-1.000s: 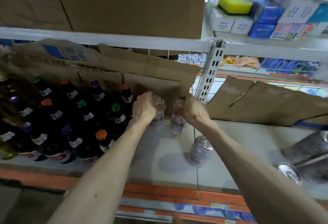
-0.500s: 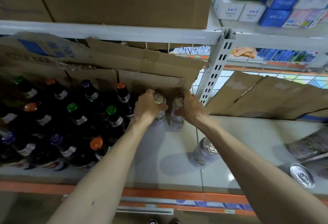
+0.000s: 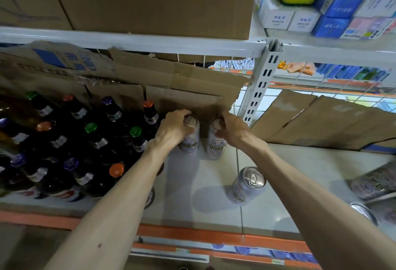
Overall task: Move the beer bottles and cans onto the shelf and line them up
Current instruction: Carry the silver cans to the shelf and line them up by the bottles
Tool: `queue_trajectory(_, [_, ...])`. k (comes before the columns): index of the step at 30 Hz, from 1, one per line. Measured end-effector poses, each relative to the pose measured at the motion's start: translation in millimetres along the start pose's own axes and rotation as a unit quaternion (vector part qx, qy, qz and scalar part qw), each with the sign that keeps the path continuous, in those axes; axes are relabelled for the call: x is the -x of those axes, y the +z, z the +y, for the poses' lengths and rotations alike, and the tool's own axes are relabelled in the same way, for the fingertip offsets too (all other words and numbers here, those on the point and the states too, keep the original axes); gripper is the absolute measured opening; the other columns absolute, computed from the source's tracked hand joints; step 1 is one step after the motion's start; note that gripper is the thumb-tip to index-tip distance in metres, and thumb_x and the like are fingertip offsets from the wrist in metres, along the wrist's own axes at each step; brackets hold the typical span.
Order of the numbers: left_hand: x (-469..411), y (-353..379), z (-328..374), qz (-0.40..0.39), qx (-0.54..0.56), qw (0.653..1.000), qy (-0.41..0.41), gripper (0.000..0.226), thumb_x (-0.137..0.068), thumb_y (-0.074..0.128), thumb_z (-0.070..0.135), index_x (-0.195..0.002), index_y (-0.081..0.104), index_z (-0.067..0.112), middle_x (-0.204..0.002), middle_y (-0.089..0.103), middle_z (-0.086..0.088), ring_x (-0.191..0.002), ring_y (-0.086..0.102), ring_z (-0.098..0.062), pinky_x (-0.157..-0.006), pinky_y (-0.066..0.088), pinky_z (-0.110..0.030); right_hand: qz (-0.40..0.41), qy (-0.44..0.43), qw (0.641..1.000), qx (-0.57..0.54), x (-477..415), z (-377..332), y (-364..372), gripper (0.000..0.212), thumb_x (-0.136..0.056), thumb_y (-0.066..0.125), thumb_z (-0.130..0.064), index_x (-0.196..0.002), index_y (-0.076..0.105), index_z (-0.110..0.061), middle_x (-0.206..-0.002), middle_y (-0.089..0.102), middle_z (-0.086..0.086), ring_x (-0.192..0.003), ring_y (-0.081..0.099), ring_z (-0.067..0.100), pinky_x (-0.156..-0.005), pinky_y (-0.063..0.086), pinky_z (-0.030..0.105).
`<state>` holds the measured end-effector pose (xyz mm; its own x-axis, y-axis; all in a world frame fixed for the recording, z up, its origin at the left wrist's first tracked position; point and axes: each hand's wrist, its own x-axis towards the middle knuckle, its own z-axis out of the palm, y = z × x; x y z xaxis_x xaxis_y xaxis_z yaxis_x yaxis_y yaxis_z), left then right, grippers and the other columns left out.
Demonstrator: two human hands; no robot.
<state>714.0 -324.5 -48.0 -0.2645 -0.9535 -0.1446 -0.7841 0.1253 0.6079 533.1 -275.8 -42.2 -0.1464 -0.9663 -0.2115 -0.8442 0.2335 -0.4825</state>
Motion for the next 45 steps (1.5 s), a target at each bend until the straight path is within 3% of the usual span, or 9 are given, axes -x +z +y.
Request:
queue_trajectory(6, [-1, 3, 8, -0.006, -0.039, 0.999, 0.006, 0.059, -0.083, 0.073, 0.023, -0.139, 0.055, 0.020, -0.133, 0.062, -0.011, -0.123, 0.057, -0.032, -0.102, 0.047, -0.039, 0.014, 0.013, 1.000, 0.003, 3, 1, -1, 0.042, -0.085, 0.073, -0.023, -0.117, 0.051, -0.007, -0.117, 0.063, 0.016, -0.104, 0.059, 0.035, -0.081, 0.048, 0.039])
queue_trajectory(10, [-1, 2, 6, 0.001, -0.044, 0.999, -0.008, 0.062, -0.085, 0.074, 0.026, -0.142, 0.051, 0.017, -0.136, 0.060, -0.011, -0.125, 0.055, -0.031, -0.103, 0.045, -0.039, 0.026, 0.024, 0.999, 0.003, 2, -2, 3, 0.041, -0.085, 0.075, -0.024, -0.113, 0.051, -0.007, -0.114, 0.063, 0.016, -0.101, 0.060, 0.035, -0.075, 0.045, 0.038])
queue_trajectory(22, [0, 5, 9, 0.010, -0.036, 0.999, -0.010, 0.057, -0.084, 0.075, 0.026, -0.137, 0.056, 0.017, -0.131, 0.063, -0.012, -0.121, 0.057, -0.035, -0.101, 0.048, -0.043, 0.064, 0.035, 0.997, 0.014, 2, 0, 7, 0.045, -0.082, 0.078, -0.023, -0.115, 0.051, -0.008, -0.111, 0.064, 0.014, -0.100, 0.062, 0.038, -0.076, 0.050, 0.043])
queue_trajectory(27, [0, 8, 7, 0.016, -0.033, 0.999, -0.012, 0.062, -0.083, 0.076, 0.027, -0.140, 0.053, 0.018, -0.133, 0.061, -0.012, -0.122, 0.056, -0.035, -0.102, 0.047, -0.043, 0.059, 0.033, 0.997, 0.027, -7, -2, 11, 0.040, -0.083, 0.073, -0.004, -0.114, 0.048, -0.010, -0.111, 0.065, 0.013, -0.101, 0.063, 0.036, -0.074, 0.048, 0.039])
queue_trajectory(31, [-1, 9, 3, 0.018, -0.015, 1.000, -0.015, 0.064, -0.083, 0.076, 0.028, -0.141, 0.052, 0.018, -0.133, 0.061, -0.012, -0.122, 0.056, -0.034, -0.102, 0.047, -0.044, 0.045, 0.032, 0.998, 0.032, -7, 2, 8, 0.038, -0.085, 0.072, -0.008, -0.115, 0.049, -0.009, -0.113, 0.063, 0.014, -0.101, 0.061, 0.036, -0.073, 0.044, 0.037])
queue_trajectory(35, [0, 8, 2, 0.022, -0.025, 0.999, -0.002, 0.060, -0.084, 0.074, 0.030, -0.139, 0.053, 0.020, -0.131, 0.063, -0.012, -0.121, 0.057, -0.035, -0.099, 0.048, -0.043, 0.051, 0.045, 0.997, 0.032, -6, 4, 7, 0.036, -0.086, 0.071, -0.014, -0.115, 0.051, -0.010, -0.110, 0.063, 0.015, -0.098, 0.062, 0.038, -0.074, 0.050, 0.040])
queue_trajectory(39, [-1, 8, 2, 0.022, -0.033, 0.999, 0.003, 0.060, -0.084, 0.074, 0.029, -0.139, 0.053, 0.019, -0.131, 0.062, -0.012, -0.122, 0.056, -0.034, -0.100, 0.047, -0.043, 0.009, 0.016, 0.999, 0.050, -4, 1, 0, 0.034, -0.088, 0.070, -0.016, -0.117, 0.054, -0.007, -0.096, 0.055, 0.009, -0.082, 0.052, 0.029, -0.070, 0.043, 0.035])
queue_trajectory(42, [-2, 8, 1, 0.020, -0.031, 0.999, 0.002, 0.065, -0.084, 0.076, 0.030, -0.142, 0.050, 0.018, -0.134, 0.061, -0.011, -0.123, 0.056, -0.032, -0.100, 0.047, -0.041, -0.003, 0.008, 0.998, 0.063, -5, -1, -4, 0.036, -0.088, 0.070, -0.012, -0.119, 0.053, -0.007, -0.106, 0.061, 0.016, -0.081, 0.049, 0.027, -0.069, 0.041, 0.034])
queue_trajectory(45, [-3, 8, 0, 0.019, -0.028, 0.999, 0.001, 0.066, -0.083, 0.076, 0.031, -0.143, 0.050, 0.019, -0.134, 0.061, -0.010, -0.124, 0.055, -0.032, -0.099, 0.046, -0.040, 0.012, 0.017, 0.998, 0.059, -6, 1, -3, 0.038, -0.087, 0.072, -0.017, -0.118, 0.053, -0.006, -0.109, 0.063, 0.017, -0.089, 0.059, 0.034, -0.070, 0.044, 0.036])
